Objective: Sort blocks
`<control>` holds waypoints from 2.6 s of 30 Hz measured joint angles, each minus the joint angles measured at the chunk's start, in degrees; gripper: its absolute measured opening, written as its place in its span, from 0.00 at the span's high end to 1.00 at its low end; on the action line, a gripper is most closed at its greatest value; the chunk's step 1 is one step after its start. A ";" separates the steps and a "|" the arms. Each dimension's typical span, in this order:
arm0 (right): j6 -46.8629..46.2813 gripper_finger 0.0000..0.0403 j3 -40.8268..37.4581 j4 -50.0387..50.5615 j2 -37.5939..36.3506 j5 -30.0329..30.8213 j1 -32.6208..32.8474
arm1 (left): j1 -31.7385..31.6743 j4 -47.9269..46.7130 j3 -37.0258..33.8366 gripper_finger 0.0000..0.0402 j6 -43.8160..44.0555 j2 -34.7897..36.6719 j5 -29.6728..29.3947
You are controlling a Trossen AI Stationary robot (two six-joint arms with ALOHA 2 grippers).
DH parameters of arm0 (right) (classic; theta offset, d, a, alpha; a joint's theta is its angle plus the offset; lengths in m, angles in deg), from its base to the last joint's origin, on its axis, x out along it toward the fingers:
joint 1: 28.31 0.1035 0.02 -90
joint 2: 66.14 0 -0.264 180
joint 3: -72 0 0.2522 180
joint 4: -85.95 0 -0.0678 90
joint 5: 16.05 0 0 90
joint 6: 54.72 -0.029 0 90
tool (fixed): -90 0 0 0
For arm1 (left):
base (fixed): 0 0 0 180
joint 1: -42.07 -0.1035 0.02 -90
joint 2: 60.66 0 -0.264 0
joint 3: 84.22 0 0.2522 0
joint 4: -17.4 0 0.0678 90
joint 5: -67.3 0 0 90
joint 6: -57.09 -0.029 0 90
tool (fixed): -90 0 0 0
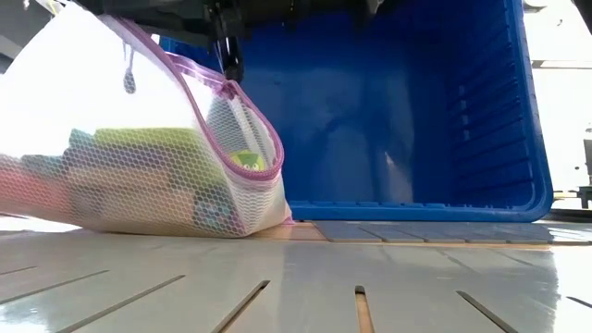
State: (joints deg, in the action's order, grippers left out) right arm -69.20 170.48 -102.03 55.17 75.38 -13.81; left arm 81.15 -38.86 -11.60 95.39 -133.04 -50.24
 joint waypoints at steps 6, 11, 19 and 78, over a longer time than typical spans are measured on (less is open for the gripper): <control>0.64 1.00 5.37 12.04 -0.15 -0.76 0.12 | 2.34 -0.12 0.00 0.98 0.00 -0.07 -1.60; 3.07 1.00 12.58 25.88 -0.15 -0.85 0.37 | 4.04 0.02 0.00 1.00 0.44 -0.06 -3.77; 5.51 1.00 19.52 46.31 -0.02 -1.00 0.44 | 5.02 -0.35 0.00 1.00 0.57 -0.02 -4.62; 25.50 0.76 18.51 28.82 2.58 19.61 4.87 | 8.21 -0.94 2.38 1.00 -1.49 0.07 -9.45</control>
State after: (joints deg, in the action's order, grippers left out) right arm -43.70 188.98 -73.21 57.75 94.99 -8.94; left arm 89.36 -39.80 -9.22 93.90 -132.98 -59.69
